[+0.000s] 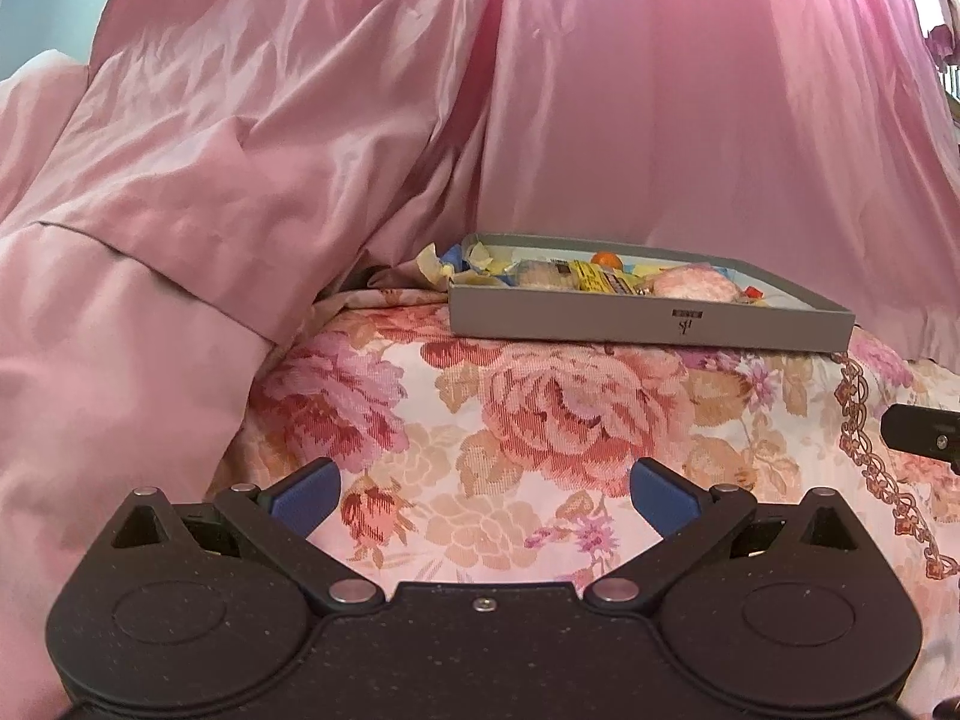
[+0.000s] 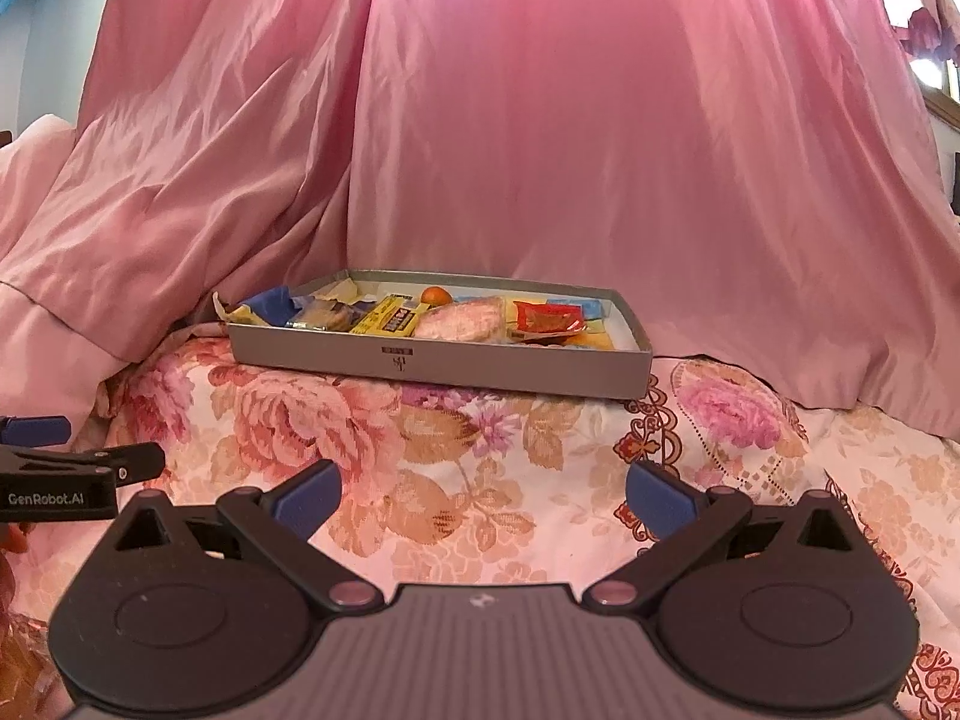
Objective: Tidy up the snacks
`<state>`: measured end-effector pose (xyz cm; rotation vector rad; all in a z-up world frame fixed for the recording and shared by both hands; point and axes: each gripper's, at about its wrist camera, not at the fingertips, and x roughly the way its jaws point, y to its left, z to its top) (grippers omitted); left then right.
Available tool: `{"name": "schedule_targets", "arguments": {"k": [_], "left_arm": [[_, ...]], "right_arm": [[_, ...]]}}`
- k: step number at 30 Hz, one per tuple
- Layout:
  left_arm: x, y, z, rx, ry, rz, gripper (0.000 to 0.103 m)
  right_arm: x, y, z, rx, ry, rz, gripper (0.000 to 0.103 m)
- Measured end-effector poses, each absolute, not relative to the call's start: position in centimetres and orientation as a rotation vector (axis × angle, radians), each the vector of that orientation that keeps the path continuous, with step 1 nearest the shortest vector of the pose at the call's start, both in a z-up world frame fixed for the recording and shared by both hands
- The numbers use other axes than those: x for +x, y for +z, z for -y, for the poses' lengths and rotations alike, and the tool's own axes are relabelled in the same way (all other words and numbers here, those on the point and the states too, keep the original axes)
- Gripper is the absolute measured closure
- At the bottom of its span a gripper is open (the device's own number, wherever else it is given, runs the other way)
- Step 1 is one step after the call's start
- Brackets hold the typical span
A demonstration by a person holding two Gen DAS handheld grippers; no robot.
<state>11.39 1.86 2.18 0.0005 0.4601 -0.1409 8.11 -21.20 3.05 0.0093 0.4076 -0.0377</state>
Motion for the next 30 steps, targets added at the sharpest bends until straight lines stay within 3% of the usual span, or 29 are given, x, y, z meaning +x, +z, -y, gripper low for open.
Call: {"name": "schedule_targets", "arguments": {"k": [30], "left_arm": [[10.9,1.5,-2.0,-0.018,-0.152,-0.473,0.001]], "right_arm": [[9.1,1.3,20.8,0.002,-0.027,-0.448,0.0]]}}
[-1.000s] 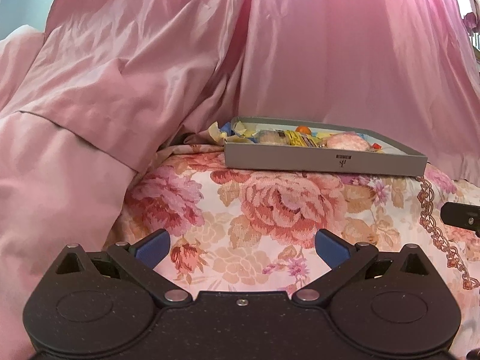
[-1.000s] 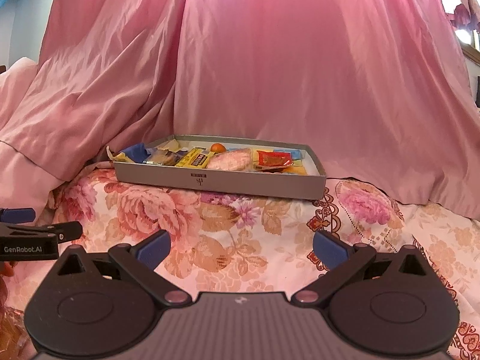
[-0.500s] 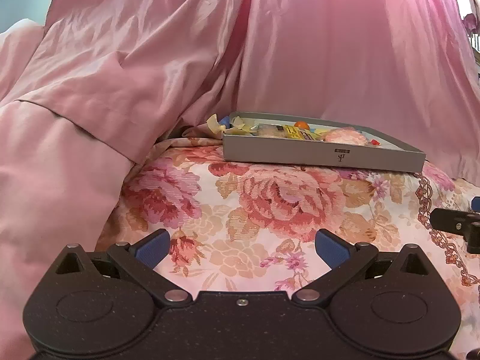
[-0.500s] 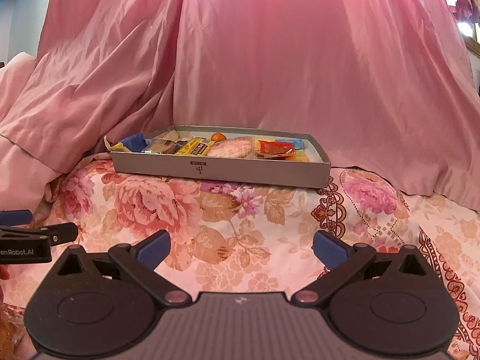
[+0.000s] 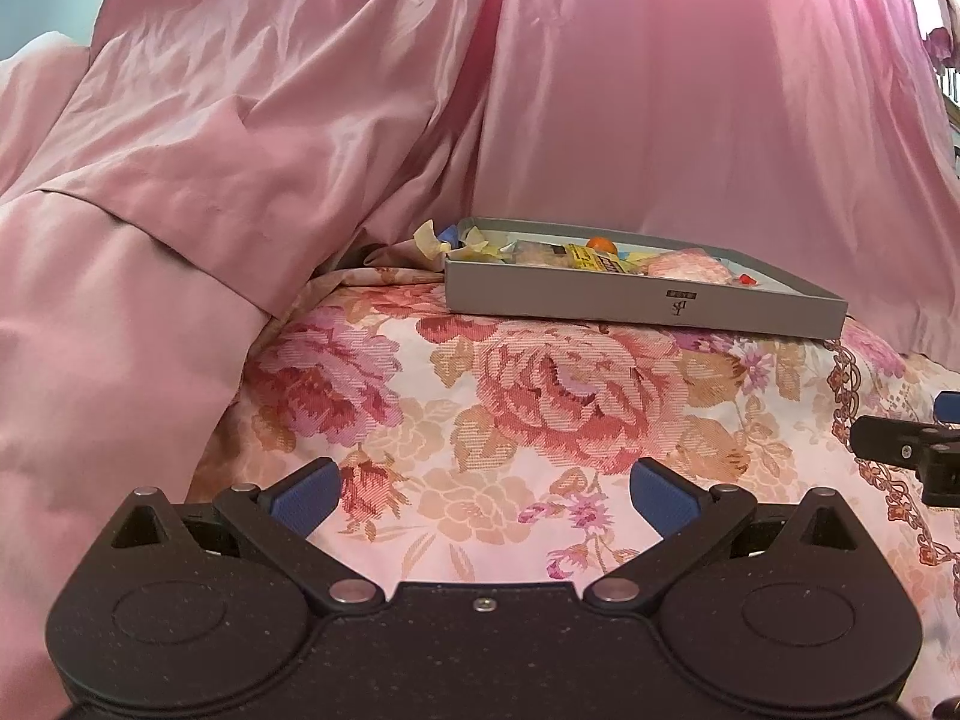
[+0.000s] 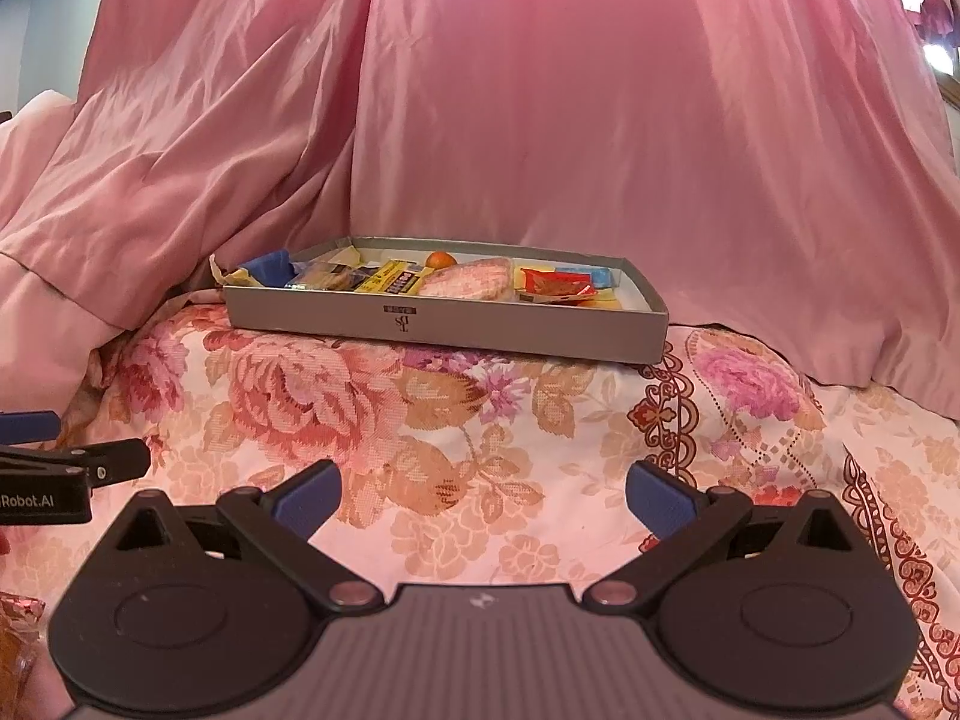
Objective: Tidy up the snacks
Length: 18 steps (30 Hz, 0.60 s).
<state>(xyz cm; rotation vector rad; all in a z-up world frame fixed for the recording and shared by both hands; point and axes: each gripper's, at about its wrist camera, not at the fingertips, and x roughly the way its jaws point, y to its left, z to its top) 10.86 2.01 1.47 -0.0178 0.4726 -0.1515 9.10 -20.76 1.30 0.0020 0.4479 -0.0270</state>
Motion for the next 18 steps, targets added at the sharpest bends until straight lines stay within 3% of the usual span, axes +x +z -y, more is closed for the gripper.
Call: {"name": "schedule_targets", "arguments": {"k": [18], "left_arm": [[10.75,1.48,-2.04,-0.017,-0.151,-0.477,0.001]], "right_arm": [[9.15,1.45,20.71,-0.009,-0.026,-0.45,0.0]]}}
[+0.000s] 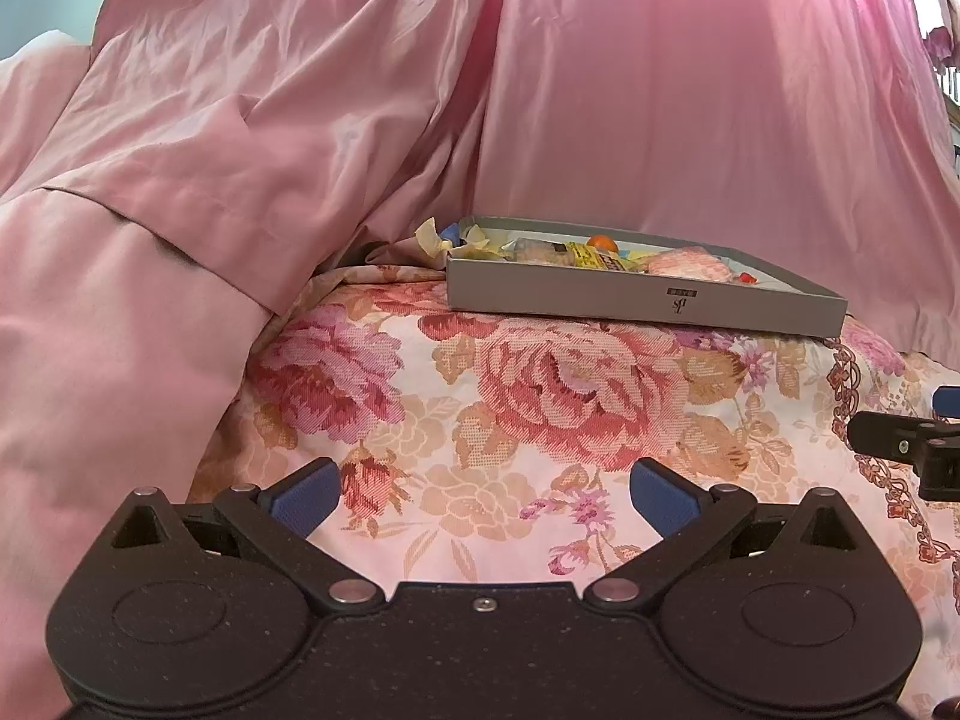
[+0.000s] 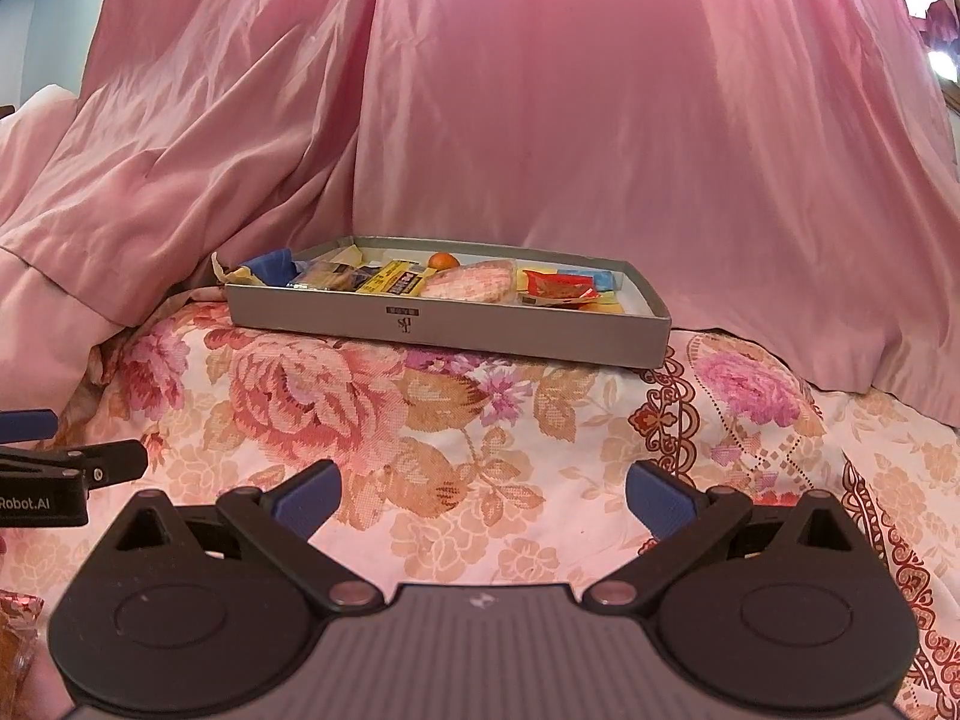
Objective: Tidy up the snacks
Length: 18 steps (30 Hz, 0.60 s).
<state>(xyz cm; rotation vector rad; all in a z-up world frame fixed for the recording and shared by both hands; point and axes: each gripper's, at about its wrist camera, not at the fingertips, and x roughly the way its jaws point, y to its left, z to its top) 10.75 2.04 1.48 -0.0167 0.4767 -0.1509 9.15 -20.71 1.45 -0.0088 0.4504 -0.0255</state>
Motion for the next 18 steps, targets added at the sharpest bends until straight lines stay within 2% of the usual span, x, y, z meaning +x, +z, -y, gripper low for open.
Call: {"name": "schedule_targets", "arguments": {"k": [18], "left_arm": [[10.75,1.43,-2.02,-0.016,-0.15,-0.479,0.001]], "right_arm": [[9.27,1.29,20.72,-0.011,-0.024,-0.456,0.0]]}}
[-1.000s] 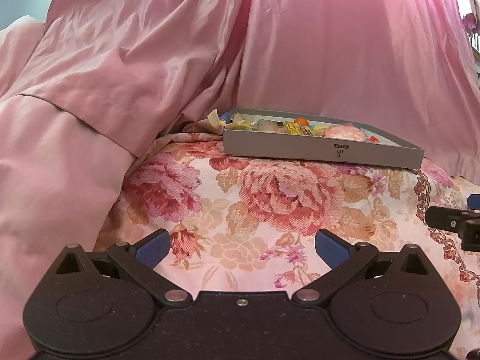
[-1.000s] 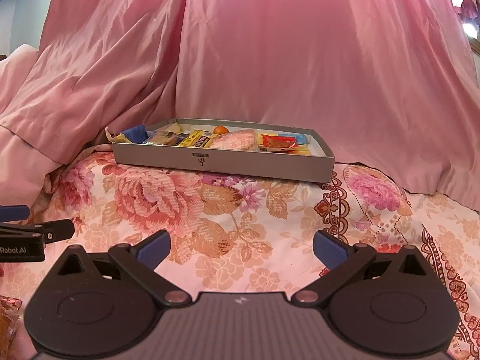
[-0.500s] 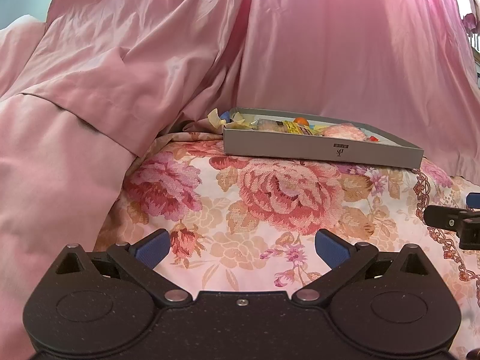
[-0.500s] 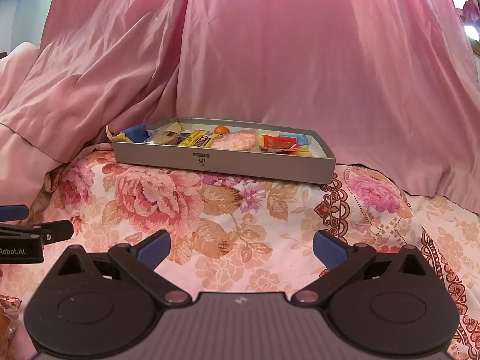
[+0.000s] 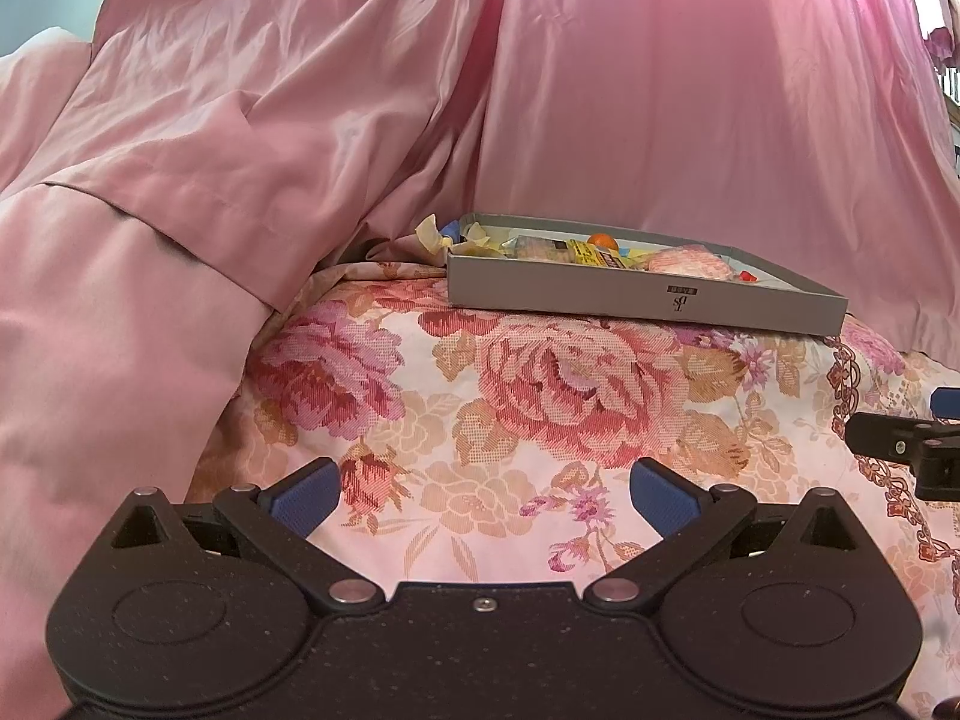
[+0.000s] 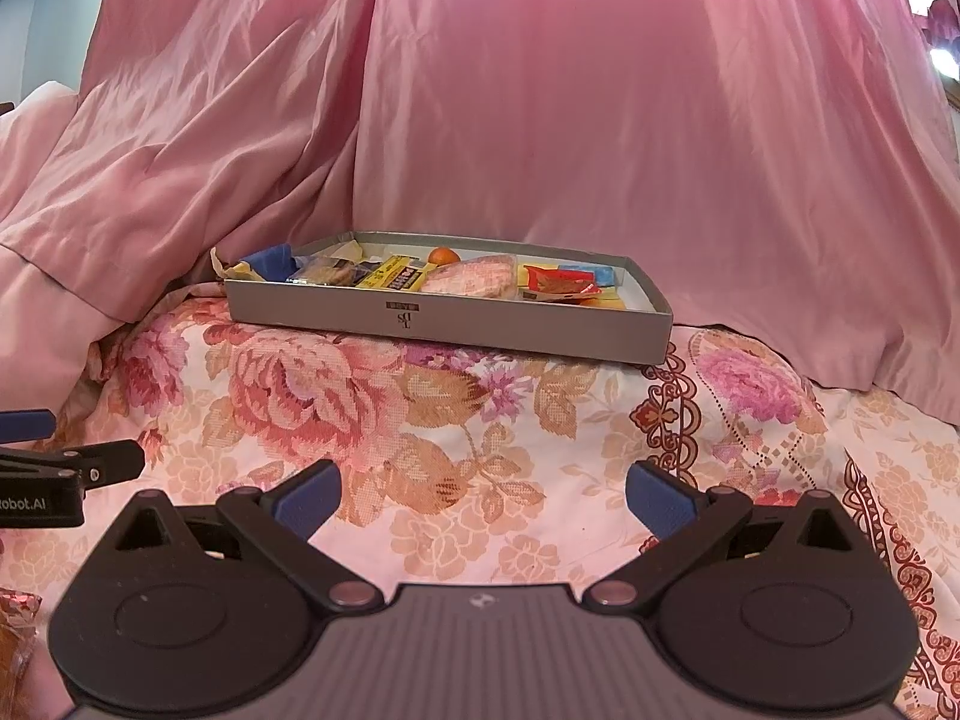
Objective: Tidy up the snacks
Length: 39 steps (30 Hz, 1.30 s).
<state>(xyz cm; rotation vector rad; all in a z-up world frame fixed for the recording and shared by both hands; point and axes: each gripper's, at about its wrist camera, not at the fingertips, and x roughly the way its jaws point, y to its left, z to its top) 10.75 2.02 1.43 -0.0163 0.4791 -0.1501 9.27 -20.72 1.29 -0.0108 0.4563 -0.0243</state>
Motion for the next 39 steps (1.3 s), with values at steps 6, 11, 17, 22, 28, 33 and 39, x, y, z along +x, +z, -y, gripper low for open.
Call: {"name": "schedule_targets", "arguments": {"k": [6,11,17,22,28,33,39], "left_arm": [[10.7,1.4,-2.1,-0.016,-0.15,-0.48,0.001],[10.7,1.3,-2.1,-0.016,-0.147,-0.48,0.001],[10.5,1.2,-1.9,-0.007,-0.149,-0.496,0.001],[10.9,1.3,-1.8,-0.018,-0.157,-0.52,0.001],[11.3,2.2,-1.7,-0.066,-0.148,-0.519,0.001],[12.1,2.5,-1.4,-0.065,-0.159,-0.543,0.001],[12.2,2.3,-0.6,-0.002,-0.14,-0.545,0.001]], "right_arm": [[9.3,1.2,20.7,-0.01,-0.023,-0.457,0.0],[9.3,1.2,20.7,-0.01,-0.023,-0.456,0.0],[9.4,1.2,20.7,-0.012,-0.023,-0.459,0.0],[9.4,1.1,20.7,-0.015,-0.022,-0.462,0.0],[9.5,0.9,20.7,-0.017,-0.02,-0.464,0.0],[9.8,0.6,20.7,-0.019,-0.016,-0.468,0.0],[10.3,0.1,20.5,-0.024,-0.006,-0.492,0.0]]}}
